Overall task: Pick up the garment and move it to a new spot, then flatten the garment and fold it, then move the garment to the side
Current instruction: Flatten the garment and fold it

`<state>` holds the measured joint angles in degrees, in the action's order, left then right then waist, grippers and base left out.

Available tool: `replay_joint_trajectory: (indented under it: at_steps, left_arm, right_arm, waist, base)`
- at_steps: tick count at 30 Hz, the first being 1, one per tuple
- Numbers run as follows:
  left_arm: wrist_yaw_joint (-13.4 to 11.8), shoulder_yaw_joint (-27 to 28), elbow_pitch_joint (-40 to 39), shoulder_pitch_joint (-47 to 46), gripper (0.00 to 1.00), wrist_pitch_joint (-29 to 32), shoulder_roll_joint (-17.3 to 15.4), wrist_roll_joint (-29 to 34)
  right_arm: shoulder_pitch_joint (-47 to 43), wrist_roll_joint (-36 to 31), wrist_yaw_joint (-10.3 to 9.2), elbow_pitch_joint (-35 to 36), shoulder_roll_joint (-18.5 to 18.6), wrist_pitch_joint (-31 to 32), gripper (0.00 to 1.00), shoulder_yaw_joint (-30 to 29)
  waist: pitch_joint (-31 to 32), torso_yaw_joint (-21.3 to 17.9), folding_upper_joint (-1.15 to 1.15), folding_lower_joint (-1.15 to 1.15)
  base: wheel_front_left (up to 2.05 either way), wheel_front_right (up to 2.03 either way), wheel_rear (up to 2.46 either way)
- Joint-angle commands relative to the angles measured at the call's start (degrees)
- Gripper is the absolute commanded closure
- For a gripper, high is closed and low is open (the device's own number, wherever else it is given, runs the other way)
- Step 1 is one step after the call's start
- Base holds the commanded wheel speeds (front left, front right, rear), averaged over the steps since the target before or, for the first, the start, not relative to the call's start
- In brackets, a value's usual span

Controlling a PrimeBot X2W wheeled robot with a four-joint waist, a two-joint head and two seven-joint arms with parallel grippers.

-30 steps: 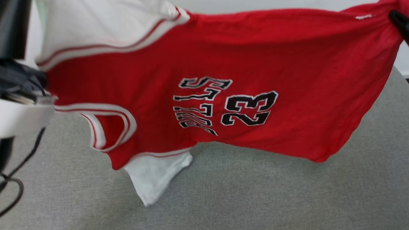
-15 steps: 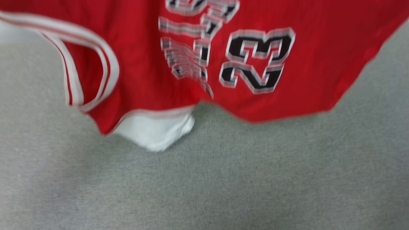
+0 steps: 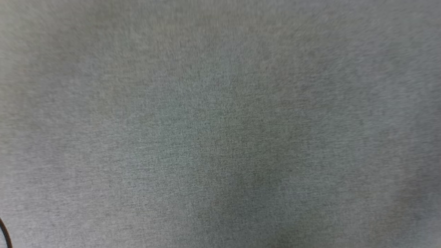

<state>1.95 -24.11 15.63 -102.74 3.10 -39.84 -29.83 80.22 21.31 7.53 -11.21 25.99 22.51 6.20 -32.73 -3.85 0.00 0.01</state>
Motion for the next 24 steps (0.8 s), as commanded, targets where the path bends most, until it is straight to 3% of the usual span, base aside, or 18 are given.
replay_joint_trajectory:
  at_steps: [1,6,10,19,24]
  left_arm:
    - [0.1,0.2,1.9,-2.9,1.00,-0.9,0.3,0.6]
    - [0.8,-0.5,12.1,-9.1,1.00,-6.3,3.9,2.1]
    - [1.6,-1.3,17.8,-7.2,1.00,-10.8,6.2,1.7]
    - [2.8,-4.7,20.9,11.8,1.00,-17.3,10.7,0.1]
    - [1.4,-5.4,17.4,26.2,1.00,-18.2,12.1,-0.7]
  right_arm:
    - [2.6,-1.4,-0.08,-1.7,-0.4,-1.3,1.00,0.3]
    - [9.7,-6.4,-0.09,-10.6,-1.4,-7.9,1.00,1.3]
    - [10.3,-8.7,-0.09,-16.0,-2.8,-13.6,1.00,1.9]
    - [-1.3,-7.9,-0.08,-24.9,-4.8,-22.2,1.00,5.1]
    - [-10.8,-7.0,-0.07,-27.5,-4.8,-25.7,1.00,8.1]
  waist:
    - [-3.4,0.2,0.00,-0.01]
    - [-6.0,1.3,0.00,-0.01]
    - [-6.5,2.2,0.00,-0.01]
    - [-3.3,4.2,0.00,-0.01]
    - [0.7,5.3,0.00,-0.01]
  base:
    - [0.00,0.00,0.00]
    - [0.00,0.00,0.00]
    - [0.00,0.00,0.00]
    - [0.00,0.00,0.00]
    - [0.00,0.00,0.00]
